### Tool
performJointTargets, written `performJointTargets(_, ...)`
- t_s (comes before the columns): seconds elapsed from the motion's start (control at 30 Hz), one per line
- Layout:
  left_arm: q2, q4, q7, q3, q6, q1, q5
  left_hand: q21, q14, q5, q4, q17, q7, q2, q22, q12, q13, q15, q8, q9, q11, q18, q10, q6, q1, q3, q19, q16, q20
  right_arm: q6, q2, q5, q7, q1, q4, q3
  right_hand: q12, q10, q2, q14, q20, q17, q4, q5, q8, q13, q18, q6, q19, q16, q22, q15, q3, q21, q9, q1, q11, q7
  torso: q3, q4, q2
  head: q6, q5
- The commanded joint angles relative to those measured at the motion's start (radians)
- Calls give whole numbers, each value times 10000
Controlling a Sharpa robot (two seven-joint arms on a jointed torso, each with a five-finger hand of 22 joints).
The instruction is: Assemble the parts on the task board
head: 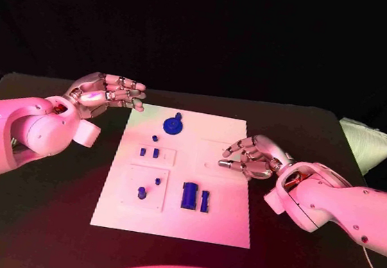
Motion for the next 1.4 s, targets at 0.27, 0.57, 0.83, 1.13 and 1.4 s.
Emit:
performJointTargets(0.27, 1041, -1505, 934, -6, -784, -156, 1173, -1403, -1013, -34, 311, -359, -277, -67, -840, -769, -84, 419, -49, -80, 252, 42, -219, -233, 67, 231, -538, -1739, 427, 716, 1416, 6285, 3651, 387, -3092, 326, -6878, -1945, 179, -3237, 767, -5219, 86, -239, -421, -6880, 85, -353, -1894, -7122, -3066, 707, 1119, -3581, -391, 1883, 577, 439, -30, -114, -310, 1215, 288)
performJointTargets(0.57, 1705, -2548, 1224, 6, -1206, -273, 1484, -2606, -1461, -30, 389, -771, -371, -24, -1735, -1026, -97, 696, -248, -185, 488, 98, -586, -265, 124, 134, -793, -2718, 765, 1326, 2388, 7202, 4271, 422, -4887, 513, -8265, -1460, -560, -3130, 1199, -6725, 50, -199, -1303, -10612, 142, -101, -2411, -9897, -5702, 1141, 3079, -3720, -839, 1467, 873, 665, 47, -90, -401, 1665, 476)
performJointTargets(0.83, 1537, -1987, 786, 69, -1406, -355, 1012, -4764, -10007, -2325, -346, -3366, -2005, 2158, -4707, -1656, -723, -965, -2359, -2038, -1391, -1689, -11159, -9123, -6255, -5050, -8291, -4719, -2074, 96, 2234, 6604, 3631, 161, -3997, 805, -9211, -12712, 528, -14024, -859, -10989, -2820, -1453, -3246, -12464, -1708, -9392, -12092, -12575, -12431, 199, 878, -4355, -3216, -5669, -481, -1287, 59, -144, -671, 1785, 590)
performJointTargets(1.13, 1256, -259, 1052, 368, -3931, -785, 940, -4764, -10007, -2325, -346, -3366, -2005, 2158, -4707, -1656, -723, -965, -2359, -2038, -1391, -1689, -11159, -9123, -13631, -5050, -8291, -4719, -2074, -1673, 2121, 8178, 4395, -715, -1854, 1870, -9211, -12712, 528, -14024, -859, -10989, -2820, -1453, -3246, -12464, -1708, -9392, -12092, -12575, -12431, 199, 878, -4355, -3216, -13889, -481, -1287, 156, -203, -1212, 2261, 892)
performJointTargets(1.4, 1005, 1281, 1290, 635, -6180, -1168, 876, -4764, -10007, -2325, -346, -3366, -2005, 2158, -4707, -1656, -723, -965, -2359, -2038, -1391, -1689, -11159, -9123, -13631, -5050, -8291, -4719, -2074, -2290, 2082, 8726, 4661, -1020, -1108, 2240, -9211, -12712, 528, -14024, -859, -10989, -2820, -1453, -3246, -12464, -1708, -9392, -12092, -12575, -12431, 199, 878, -4355, -3216, -13889, -481, -1287, 156, -203, -1215, 2263, 894)
